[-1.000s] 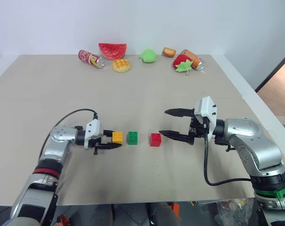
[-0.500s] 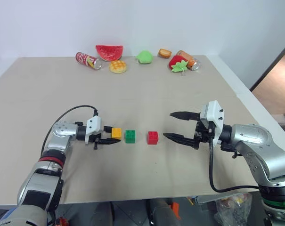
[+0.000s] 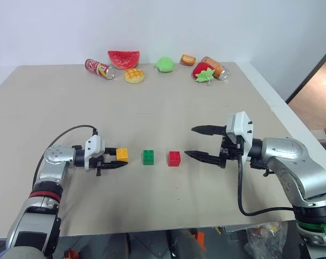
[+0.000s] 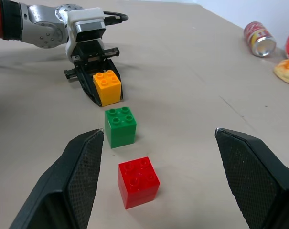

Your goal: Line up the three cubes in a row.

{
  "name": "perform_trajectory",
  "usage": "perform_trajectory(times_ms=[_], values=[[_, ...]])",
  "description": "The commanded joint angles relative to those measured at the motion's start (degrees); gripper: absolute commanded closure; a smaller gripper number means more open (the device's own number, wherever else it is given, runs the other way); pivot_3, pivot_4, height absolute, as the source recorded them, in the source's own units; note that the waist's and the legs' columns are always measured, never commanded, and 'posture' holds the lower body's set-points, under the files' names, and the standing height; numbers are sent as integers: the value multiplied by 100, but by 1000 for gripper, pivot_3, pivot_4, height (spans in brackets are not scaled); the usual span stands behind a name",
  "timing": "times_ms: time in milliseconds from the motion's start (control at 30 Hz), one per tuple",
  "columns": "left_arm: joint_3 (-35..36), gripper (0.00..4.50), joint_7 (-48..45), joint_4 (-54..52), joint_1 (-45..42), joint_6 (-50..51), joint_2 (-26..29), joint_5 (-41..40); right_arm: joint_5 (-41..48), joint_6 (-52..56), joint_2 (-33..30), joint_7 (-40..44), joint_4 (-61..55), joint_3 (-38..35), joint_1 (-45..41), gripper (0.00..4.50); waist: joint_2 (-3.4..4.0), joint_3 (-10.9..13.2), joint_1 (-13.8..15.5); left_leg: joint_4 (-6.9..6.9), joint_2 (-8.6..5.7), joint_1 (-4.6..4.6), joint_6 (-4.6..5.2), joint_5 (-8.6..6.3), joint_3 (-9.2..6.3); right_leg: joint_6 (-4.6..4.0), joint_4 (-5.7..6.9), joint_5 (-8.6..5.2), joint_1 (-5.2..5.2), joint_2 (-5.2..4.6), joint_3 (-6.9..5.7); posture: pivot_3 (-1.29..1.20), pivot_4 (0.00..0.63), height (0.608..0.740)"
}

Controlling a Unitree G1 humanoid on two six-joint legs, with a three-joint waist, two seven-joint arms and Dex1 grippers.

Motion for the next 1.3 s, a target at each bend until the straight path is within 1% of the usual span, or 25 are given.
perform_trajectory(times_ms=[33, 267, 400, 433, 467, 500, 633, 667, 800, 933, 1067, 1167, 1200, 1300], values=[[46, 2808, 35, -326, 121, 220, 68, -77, 25, -105, -21, 54, -41, -66, -111, 626, 0, 0, 12, 0, 0, 0, 0, 0, 0, 1, 0, 0, 0, 0, 0, 0, 150, 740], [2, 2808, 115, -519, 155, 391, 7, -35, 16, -135, 9, 41, -32, -37, -106, 626, 0, 0, 36, 1, 0, -1, 0, 0, 0, 0, 0, 0, 0, 0, 0, 0, 150, 740], [-62, 2808, -16, -400, 66, 504, 17, -4, 19, -135, 3, 34, -34, -52, -105, 626, 0, 0, 40, 1, 0, -1, 0, 0, 0, 0, 0, -1, 0, 0, 0, 0, 150, 740], [-88, 2808, -106, -373, 29, 670, 40, -18, 19, -134, -1, 33, -35, -57, -103, 626, 0, 0, 40, 1, 0, -1, 0, 0, 0, 0, 0, -1, 0, 0, 0, 0, 150, 740], [-93, 2054, -149, -364, 7, 758, 53, -25, 23, -133, -7, 34, -38, -67, -100, 626, 0, 0, 40, 1, -1, -1, 0, 0, 0, 0, 0, -1, 0, 0, 0, 0, 150, 740], [-82, 1905, -162, -369, -1, 777, 55, -27, 27, -129, -11, 32, -41, -75, -98, 626, 0, 0, 40, 1, -1, -1, 0, 0, 0, 0, 0, -1, 0, 0, -1, 0, 150, 740], [12, 381, -4, -435, -16, 695, 26, -9, 24, -127, -7, 23, -42, -73, -105, 626, 0, 0, 41, 1, -1, -1, 0, 0, -1, 1, 0, -1, 0, 0, -1, 0, 150, 740], [35, 149, 47, -466, -11, 675, 30, -9, 22, -130, 1, 21, -38, -66, -112, 626, 0, 0, 41, 1, -1, -1, 0, 0, -1, 0, 0, -1, 0, 0, 0, 0, 150, 740], [76, 149, 6, -665, 106, 678, 220, -34, 13, -170, 50, 45, 40, -24, -169, 626, 0, 0, 35, 2, -1, -1, 0, 0, -1, 0, 0, 0, 0, 0, 0, 0, 150, 740], [176, 149, 7, -800, 305, 564, 545, -30, -5, -230, 104, 88, 133, 22, -245, 626, 0, 0, 32, -2, 1, -1, 0, 0, -1, -1, 0, -1, -5, 2, 0, 0, 150, 740], [366, 149, 38, -855, 510, 590, 949, -84, 8, -265, 165, 151, 209, 48, -336, 626, 0, 0, 49, -3, 2, -5, 0, 0, 0, -2, 0, -2, -7, 0, -1, 0, 150, 740], [625, 149, -32, -1112, 1003, 488, 1432, -145, -11, -327, 186, 234, 298, 74, -421, 626, 0, 0, 21, -3, 4, -3, -1, -1, 4, -3, -1, -2, -9, 0, 1, 0, 150, 740], [714, 149, 26, -1224, 1111, 620, 1543, -205, -25, -350, 194, 244, 323, 81, -441, 626, 0, 0, 15, -5, 6, -2, -2, -1, 5, -5, -1, -4, -9, 0, 0, 0, 150, 740], [1123, 149, 752, -1613, 1276, 1505, 1675, -470, -117, -438, 249, 161, 445, 67, -483, 626, 1, 1, 33, -12, 9, -3, -2, -1, 4, -9, 1, -6, -14, 1, -4, 0, 150, 740]])
